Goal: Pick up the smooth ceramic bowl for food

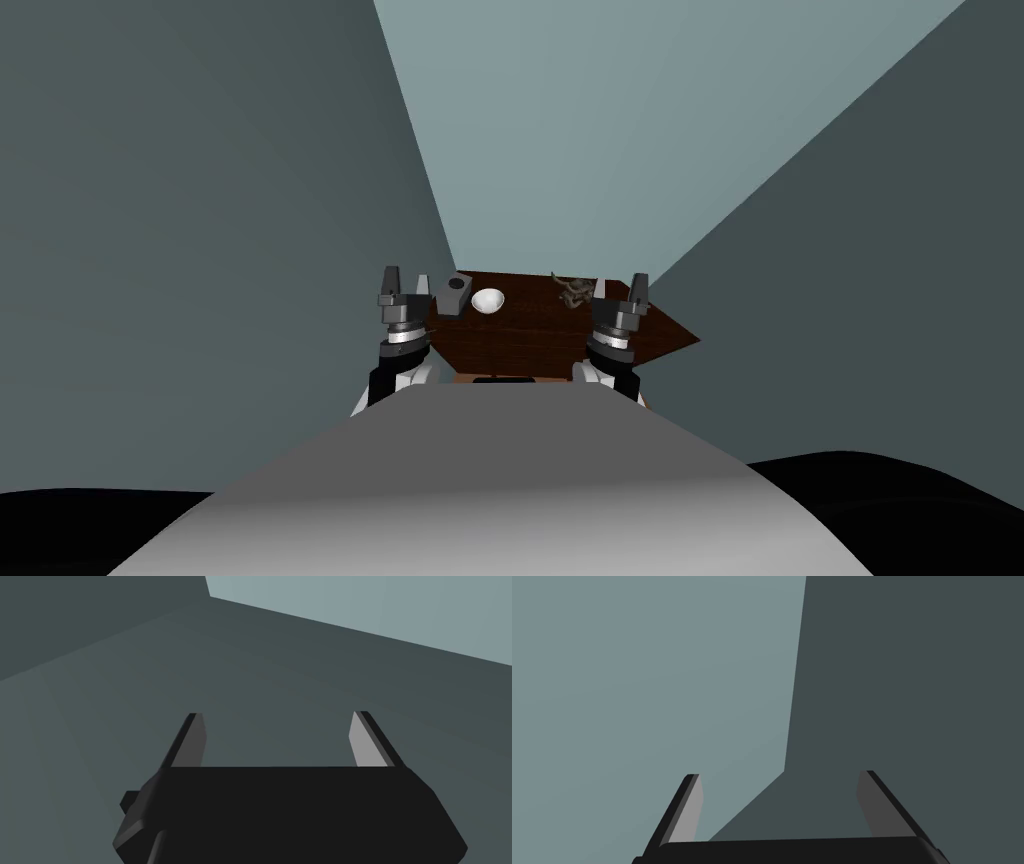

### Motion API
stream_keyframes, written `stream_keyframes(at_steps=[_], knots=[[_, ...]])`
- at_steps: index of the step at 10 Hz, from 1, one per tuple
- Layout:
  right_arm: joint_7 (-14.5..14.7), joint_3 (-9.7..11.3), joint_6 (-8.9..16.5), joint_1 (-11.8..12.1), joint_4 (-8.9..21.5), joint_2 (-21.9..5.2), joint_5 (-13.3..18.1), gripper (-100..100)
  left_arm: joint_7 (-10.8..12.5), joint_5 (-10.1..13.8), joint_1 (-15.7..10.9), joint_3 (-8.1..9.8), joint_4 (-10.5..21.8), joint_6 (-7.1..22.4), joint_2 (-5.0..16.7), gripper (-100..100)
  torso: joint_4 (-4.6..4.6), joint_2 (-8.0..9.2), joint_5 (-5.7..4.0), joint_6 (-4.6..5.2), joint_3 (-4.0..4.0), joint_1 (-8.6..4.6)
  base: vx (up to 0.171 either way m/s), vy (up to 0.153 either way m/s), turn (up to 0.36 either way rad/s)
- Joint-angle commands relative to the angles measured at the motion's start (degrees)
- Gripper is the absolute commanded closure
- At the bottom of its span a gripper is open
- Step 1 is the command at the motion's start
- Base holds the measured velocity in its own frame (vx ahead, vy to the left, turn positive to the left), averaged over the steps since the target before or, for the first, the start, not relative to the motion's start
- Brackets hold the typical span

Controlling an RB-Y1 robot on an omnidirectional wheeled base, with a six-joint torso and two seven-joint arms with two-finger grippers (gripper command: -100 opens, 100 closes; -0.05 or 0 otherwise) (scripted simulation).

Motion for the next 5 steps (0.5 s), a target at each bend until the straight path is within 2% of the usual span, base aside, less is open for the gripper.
stream_keyframes(at_steps=[1,5], knots=[[0.0,0.0,0.0,0.0,0.0,0.0,0.0,0,0.1,0.29,-0.45,0.46,-0.11,2.11,0.71,-100,0.0,0.0,0.0,0.0,0.0,0.0,-0.022,0.001,-0.064],[0.0,0.0,0.0,-0.01,0.0,0.0,0.0,0,0.39,1.0,-1.71,1.64,-0.24,7.43,2.1,-100,0.05,0.24,0.01,0.01,0.14,0.07,-0.054,0.01,-0.077]])
